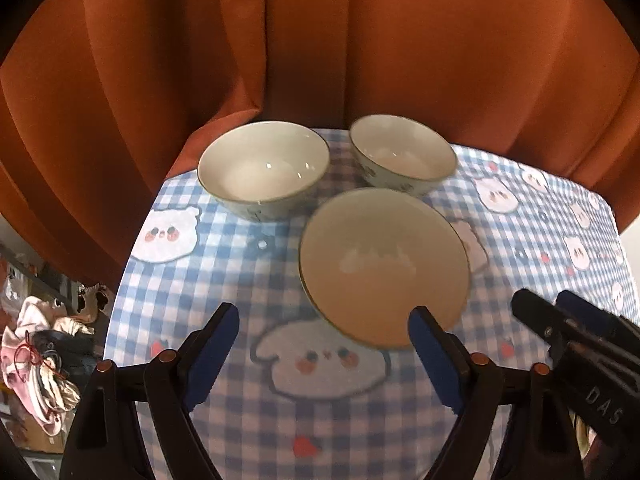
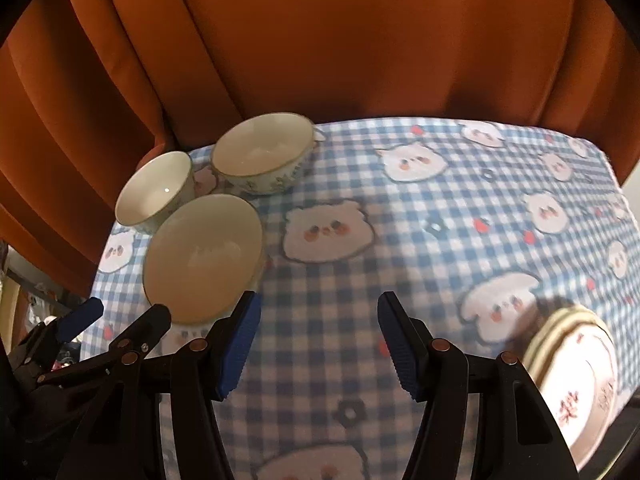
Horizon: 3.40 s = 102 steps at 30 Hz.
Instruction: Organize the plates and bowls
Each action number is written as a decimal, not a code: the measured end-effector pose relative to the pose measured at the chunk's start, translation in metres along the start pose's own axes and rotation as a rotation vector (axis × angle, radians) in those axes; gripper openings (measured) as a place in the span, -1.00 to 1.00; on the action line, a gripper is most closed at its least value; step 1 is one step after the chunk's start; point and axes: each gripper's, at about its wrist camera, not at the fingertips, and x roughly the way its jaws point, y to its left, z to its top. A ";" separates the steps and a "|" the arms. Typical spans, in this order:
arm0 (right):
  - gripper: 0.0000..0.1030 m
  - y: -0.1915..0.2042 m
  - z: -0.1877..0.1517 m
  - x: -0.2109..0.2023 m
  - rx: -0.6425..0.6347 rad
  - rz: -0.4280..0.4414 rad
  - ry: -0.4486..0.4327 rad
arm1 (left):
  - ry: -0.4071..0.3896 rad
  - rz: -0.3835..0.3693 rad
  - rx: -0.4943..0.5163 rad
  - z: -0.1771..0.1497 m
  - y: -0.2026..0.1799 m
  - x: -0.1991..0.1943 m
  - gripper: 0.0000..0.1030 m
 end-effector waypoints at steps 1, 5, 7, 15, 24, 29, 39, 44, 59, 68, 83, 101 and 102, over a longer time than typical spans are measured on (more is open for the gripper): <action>0.25 0.003 0.005 0.006 -0.002 0.007 0.014 | -0.004 0.007 0.001 0.004 0.001 0.004 0.63; 0.25 0.011 0.019 0.025 -0.005 0.002 0.011 | -0.012 0.054 0.025 0.019 0.005 0.021 0.50; 0.25 0.016 0.025 0.034 -0.005 0.016 0.017 | -0.008 0.068 0.026 0.024 0.008 0.027 0.43; -0.03 0.035 0.040 0.070 -0.036 0.052 0.049 | 0.076 0.075 0.049 0.031 0.008 0.061 0.03; -0.64 0.042 0.041 0.095 -0.045 0.053 0.088 | 0.115 0.029 0.046 0.030 0.005 0.079 -0.41; -0.64 0.044 0.041 0.096 -0.049 0.054 0.093 | 0.116 0.040 0.043 0.031 0.002 0.081 -0.50; -0.64 0.043 0.036 0.083 -0.026 0.053 0.099 | 0.095 0.038 0.055 0.020 0.005 0.065 -0.52; -0.64 0.044 0.027 0.073 -0.022 0.036 0.101 | 0.095 0.023 0.064 0.010 0.004 0.055 -0.52; -0.64 0.024 -0.011 0.020 0.004 -0.002 0.080 | 0.090 -0.023 0.083 -0.020 -0.012 0.008 -0.52; -0.64 0.000 -0.031 -0.009 0.006 0.018 0.080 | 0.079 -0.005 0.082 -0.046 -0.040 -0.022 -0.52; -0.64 -0.062 -0.072 -0.044 -0.045 0.073 0.090 | 0.088 0.040 0.047 -0.098 -0.102 -0.049 -0.52; -0.64 -0.116 -0.105 -0.036 -0.103 0.089 0.126 | 0.150 0.063 -0.001 -0.136 -0.148 -0.036 -0.52; -0.64 -0.119 -0.106 -0.035 -0.102 0.090 0.132 | 0.155 0.066 -0.002 -0.137 -0.150 -0.035 -0.52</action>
